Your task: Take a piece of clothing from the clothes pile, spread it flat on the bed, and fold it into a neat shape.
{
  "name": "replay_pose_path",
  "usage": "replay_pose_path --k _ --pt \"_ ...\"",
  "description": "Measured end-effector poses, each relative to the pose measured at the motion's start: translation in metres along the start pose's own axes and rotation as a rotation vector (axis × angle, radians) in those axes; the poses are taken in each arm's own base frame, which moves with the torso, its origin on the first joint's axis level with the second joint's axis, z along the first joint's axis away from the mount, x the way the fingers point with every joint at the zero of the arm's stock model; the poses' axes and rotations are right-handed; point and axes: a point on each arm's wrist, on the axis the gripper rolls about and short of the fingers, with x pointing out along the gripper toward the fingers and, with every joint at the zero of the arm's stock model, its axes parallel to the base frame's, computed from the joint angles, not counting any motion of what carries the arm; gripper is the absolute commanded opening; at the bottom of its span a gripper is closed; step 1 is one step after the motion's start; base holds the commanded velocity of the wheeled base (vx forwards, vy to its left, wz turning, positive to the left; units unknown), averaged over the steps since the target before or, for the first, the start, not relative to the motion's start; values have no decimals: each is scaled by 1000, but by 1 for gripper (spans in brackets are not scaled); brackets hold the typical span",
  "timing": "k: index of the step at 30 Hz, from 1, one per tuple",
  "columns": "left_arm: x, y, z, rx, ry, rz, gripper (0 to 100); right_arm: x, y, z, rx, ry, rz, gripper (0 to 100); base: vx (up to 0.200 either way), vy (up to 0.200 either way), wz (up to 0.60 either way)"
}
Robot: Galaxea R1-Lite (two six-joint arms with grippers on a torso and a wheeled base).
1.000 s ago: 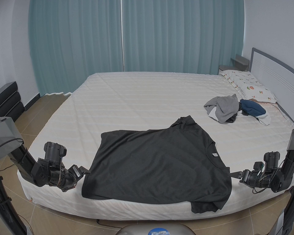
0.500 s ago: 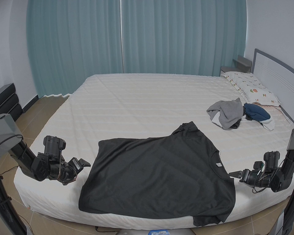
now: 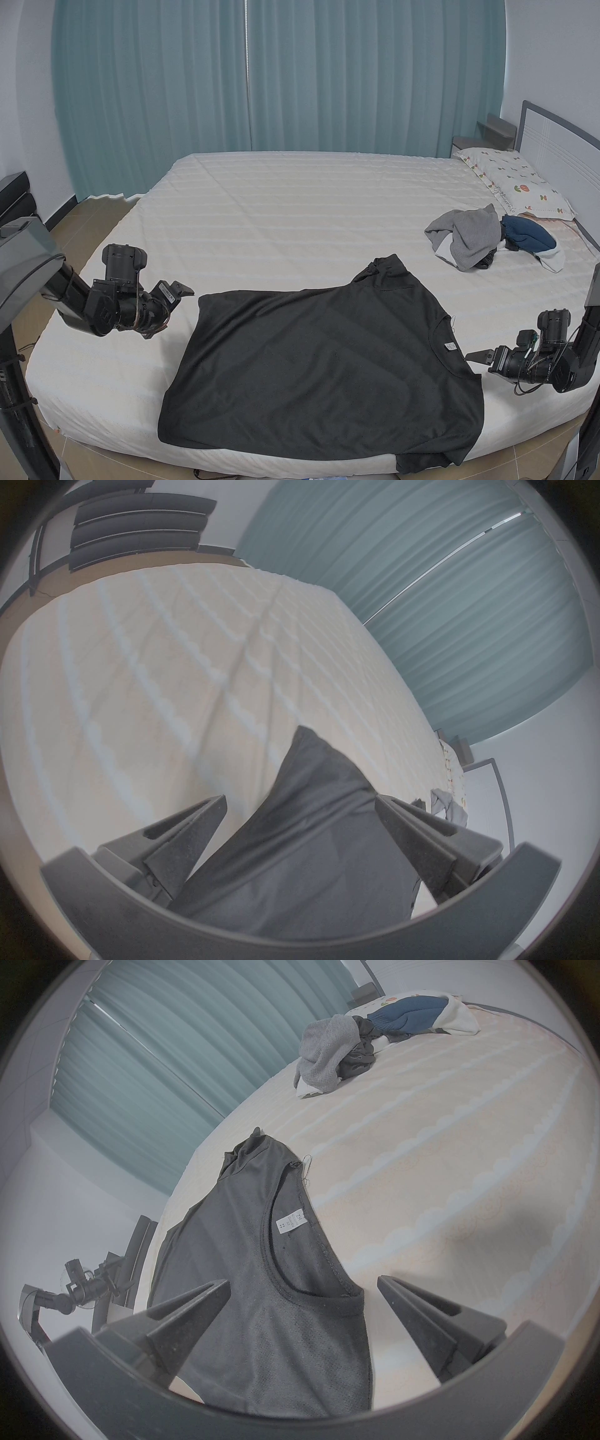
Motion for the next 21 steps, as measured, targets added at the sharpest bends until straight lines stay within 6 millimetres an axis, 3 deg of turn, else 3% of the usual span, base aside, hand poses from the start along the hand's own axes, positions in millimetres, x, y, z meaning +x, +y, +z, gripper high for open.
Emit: replay_pose_path --k 11,21 --pt "75 -17 17 3 -23 -43 100 1 0 0 1 3 0 100 0 0 0" --pt "107 -14 11 5 0 -12 100 3 -1 2 7 -1 0 100 0 0 0"
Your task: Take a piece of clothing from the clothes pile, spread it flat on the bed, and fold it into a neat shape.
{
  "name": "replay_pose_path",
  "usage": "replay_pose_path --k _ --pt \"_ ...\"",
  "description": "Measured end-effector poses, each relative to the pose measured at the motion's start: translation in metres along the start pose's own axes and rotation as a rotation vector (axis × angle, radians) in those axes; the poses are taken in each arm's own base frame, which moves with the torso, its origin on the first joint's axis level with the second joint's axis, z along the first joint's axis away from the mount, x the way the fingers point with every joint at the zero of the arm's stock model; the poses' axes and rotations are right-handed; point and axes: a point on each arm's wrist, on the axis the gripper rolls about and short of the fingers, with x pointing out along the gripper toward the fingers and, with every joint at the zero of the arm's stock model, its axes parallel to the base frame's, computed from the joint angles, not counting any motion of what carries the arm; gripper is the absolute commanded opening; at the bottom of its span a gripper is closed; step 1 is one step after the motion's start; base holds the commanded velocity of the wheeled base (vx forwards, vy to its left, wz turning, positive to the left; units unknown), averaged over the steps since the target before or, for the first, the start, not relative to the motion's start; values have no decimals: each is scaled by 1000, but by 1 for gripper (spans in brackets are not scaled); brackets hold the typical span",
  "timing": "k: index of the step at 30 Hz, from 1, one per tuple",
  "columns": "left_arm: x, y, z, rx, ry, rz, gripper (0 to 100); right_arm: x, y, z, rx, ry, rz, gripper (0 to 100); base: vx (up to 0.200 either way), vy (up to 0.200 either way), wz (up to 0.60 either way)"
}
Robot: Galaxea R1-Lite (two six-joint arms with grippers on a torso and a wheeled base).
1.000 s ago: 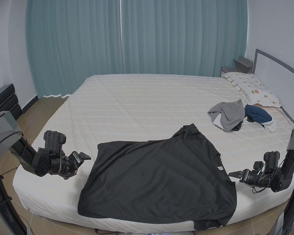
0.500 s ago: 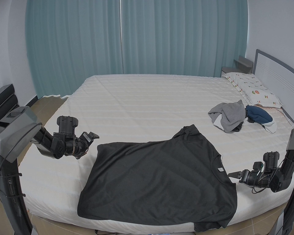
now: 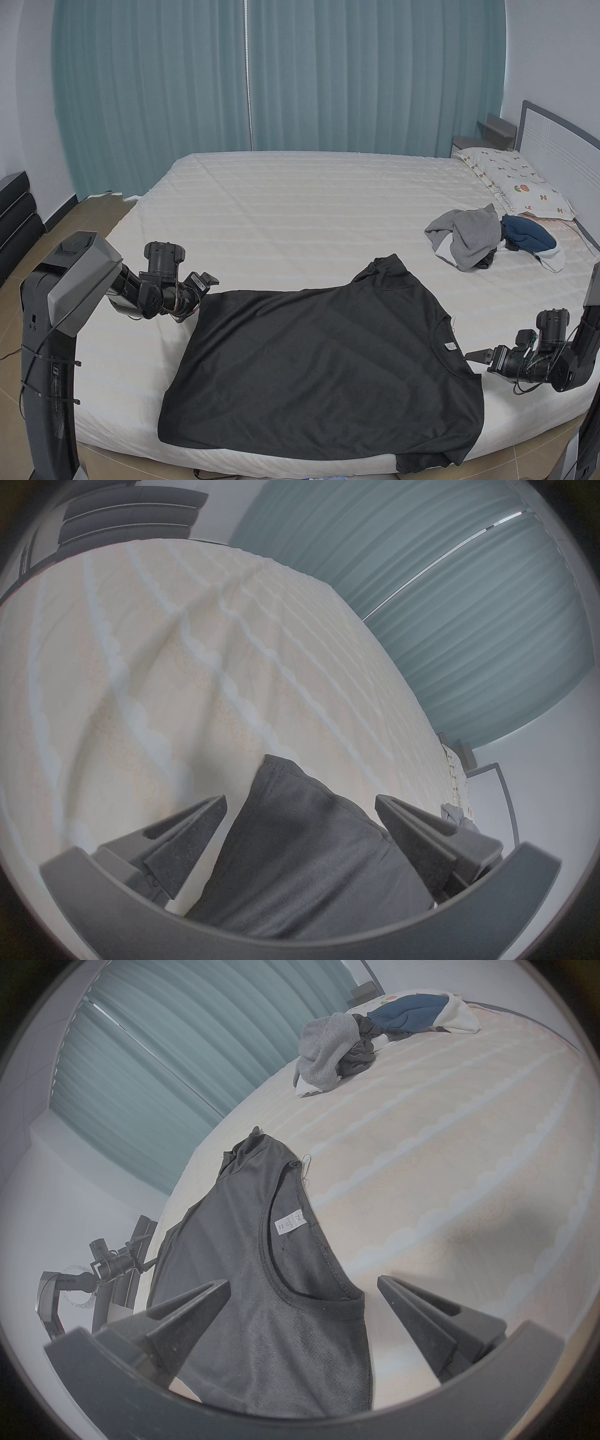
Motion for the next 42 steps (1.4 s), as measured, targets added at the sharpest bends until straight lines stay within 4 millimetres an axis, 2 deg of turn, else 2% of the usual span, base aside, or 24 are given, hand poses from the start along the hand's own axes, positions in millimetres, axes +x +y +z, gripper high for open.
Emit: replay_pose_path --k 1,10,18,28,32,33,42 --pt "2 0 0 0 0 0 0 0 0 0 4 -2 1 100 0 0 0" --pt "13 -2 -1 3 9 16 0 1 0 1 7 -3 -1 100 0 0 0" --pt "21 -13 19 2 -124 20 0 1 0 1 7 -5 -1 100 0 0 0" --pt "24 -4 36 -10 -189 45 0 1 -1 2 7 -8 -1 100 0 0 0" --pt "24 -3 37 -12 -192 47 0 1 0 2 7 -8 -1 100 0 0 0" --pt "24 -3 37 -13 -192 46 100 1 0 2 7 -8 -1 100 0 0 0" --pt "24 -2 35 -22 -181 49 100 1 0 2 6 -8 -1 100 0 0 0"
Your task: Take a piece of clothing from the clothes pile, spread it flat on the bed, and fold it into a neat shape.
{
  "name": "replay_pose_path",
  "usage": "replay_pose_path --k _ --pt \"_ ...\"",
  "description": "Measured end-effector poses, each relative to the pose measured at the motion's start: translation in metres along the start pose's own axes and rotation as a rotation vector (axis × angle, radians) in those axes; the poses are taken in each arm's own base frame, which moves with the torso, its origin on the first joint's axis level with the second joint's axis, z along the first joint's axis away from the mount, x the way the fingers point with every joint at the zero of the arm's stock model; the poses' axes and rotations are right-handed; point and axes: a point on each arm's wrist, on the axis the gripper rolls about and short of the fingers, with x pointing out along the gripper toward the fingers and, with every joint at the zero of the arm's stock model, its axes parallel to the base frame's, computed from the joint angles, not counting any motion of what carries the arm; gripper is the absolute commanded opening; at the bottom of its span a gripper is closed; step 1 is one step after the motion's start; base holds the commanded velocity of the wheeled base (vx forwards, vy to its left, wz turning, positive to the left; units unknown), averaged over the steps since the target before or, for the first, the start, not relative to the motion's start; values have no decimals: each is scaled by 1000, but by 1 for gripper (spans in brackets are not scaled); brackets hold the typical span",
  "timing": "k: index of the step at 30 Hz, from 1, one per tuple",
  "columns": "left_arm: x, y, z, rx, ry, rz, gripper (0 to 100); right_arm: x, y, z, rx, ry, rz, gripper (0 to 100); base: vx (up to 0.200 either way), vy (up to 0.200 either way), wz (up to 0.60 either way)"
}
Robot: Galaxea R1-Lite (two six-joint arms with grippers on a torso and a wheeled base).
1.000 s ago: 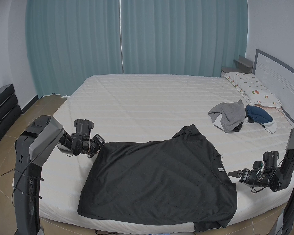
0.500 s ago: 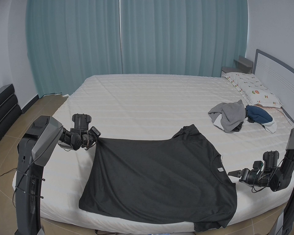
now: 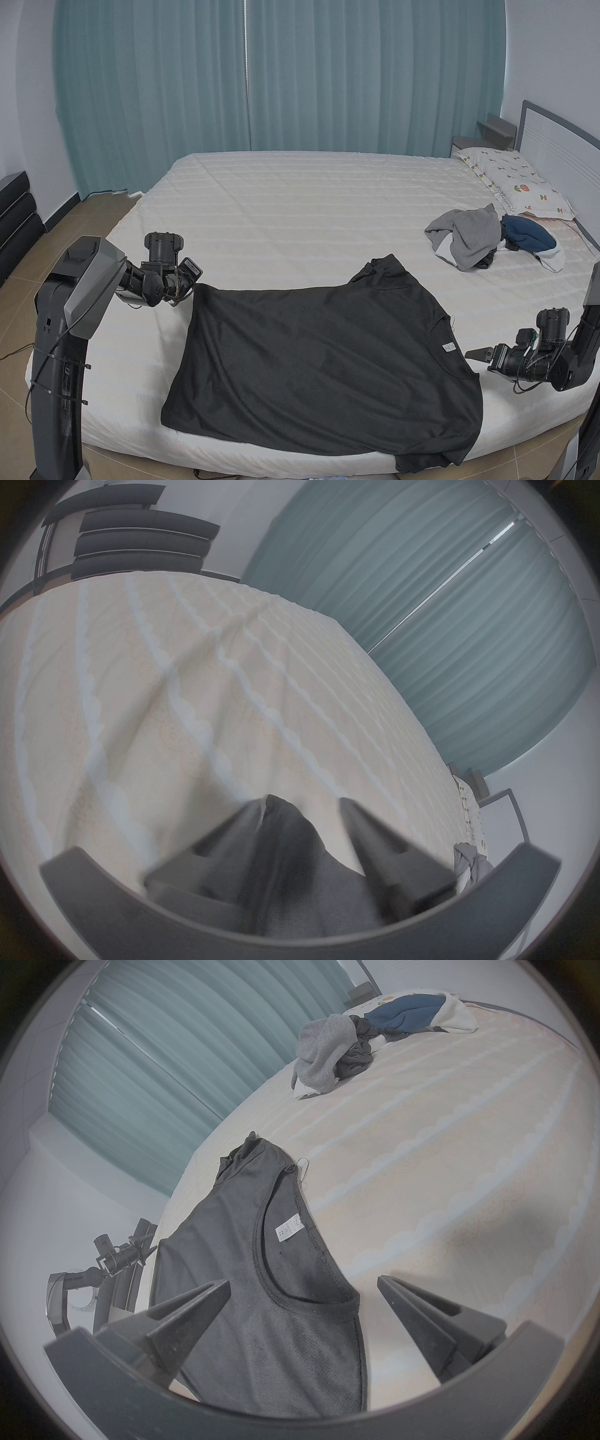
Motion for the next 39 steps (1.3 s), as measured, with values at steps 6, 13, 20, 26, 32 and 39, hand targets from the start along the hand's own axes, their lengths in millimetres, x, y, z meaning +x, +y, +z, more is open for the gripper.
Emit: replay_pose_path --k 6,13,20,26,32,39 --pt "-10 6 0 -6 19 20 100 0 0 0 1 1 0 100 0 0 0" --pt "-42 18 -7 -10 83 36 100 -1 0 0 5 -1 1 100 0 0 0" --pt "-90 39 -27 -12 173 52 100 -2 1 1 16 -6 3 100 -57 0 0" --pt "-133 57 -45 -40 229 44 100 -2 2 1 20 -9 4 100 -200 0 0" --pt "-166 73 -61 -65 255 3 100 -2 2 1 22 -9 4 100 -200 0 0" --pt "-187 88 -75 -63 262 -16 100 -2 2 0 24 -3 3 100 -114 0 0"
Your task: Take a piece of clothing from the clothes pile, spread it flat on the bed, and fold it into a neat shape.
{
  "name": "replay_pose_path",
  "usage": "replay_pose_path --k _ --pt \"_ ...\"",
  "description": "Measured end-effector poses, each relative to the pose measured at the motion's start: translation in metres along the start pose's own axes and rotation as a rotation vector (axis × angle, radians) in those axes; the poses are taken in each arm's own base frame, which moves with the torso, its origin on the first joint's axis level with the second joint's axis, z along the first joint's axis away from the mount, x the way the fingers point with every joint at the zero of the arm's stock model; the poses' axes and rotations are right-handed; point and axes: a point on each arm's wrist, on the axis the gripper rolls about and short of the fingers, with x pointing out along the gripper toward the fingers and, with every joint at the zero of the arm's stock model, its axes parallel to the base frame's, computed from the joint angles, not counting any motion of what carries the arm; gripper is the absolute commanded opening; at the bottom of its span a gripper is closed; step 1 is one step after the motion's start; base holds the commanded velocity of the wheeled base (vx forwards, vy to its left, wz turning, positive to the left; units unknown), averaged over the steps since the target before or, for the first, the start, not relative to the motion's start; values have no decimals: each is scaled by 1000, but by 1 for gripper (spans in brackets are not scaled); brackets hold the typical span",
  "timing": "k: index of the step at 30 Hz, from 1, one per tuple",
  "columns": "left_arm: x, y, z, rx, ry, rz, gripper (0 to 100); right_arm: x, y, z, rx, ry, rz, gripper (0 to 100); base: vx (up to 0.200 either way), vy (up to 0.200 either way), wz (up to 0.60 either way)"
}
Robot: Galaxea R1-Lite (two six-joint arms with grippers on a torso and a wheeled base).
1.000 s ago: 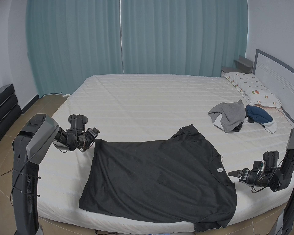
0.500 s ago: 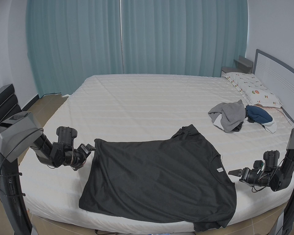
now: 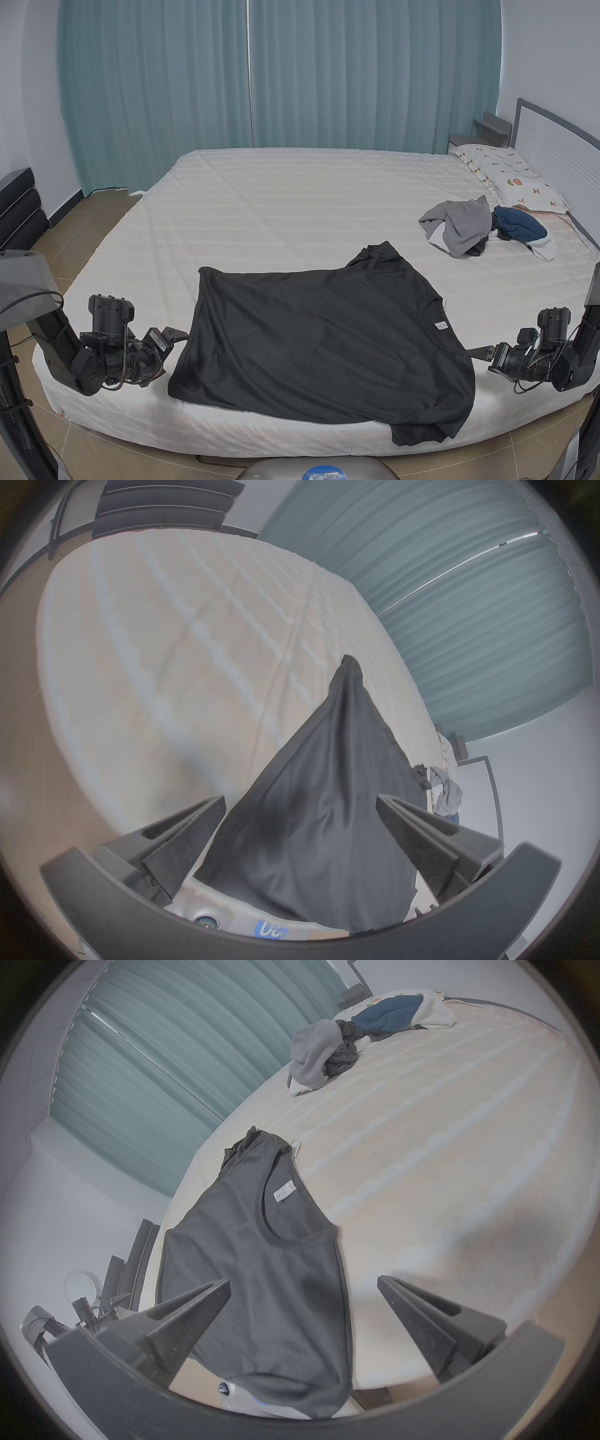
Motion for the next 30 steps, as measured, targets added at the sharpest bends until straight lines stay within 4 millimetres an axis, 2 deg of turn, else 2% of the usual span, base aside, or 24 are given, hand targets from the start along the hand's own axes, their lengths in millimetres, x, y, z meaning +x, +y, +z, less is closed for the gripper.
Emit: replay_pose_path --k 14,27,28,30 --pt "6 15 -10 44 43 64 100 2 3 -4 -4 18 8 100 0 0 0" --pt "25 6 -17 93 -11 19 100 3 3 -4 -5 22 8 100 0 0 0" --pt "27 6 -18 95 -8 20 0 3 3 -4 -5 22 8 100 0 0 0" --pt "29 5 -21 102 -2 22 0 3 3 -5 -4 22 7 100 0 0 0"
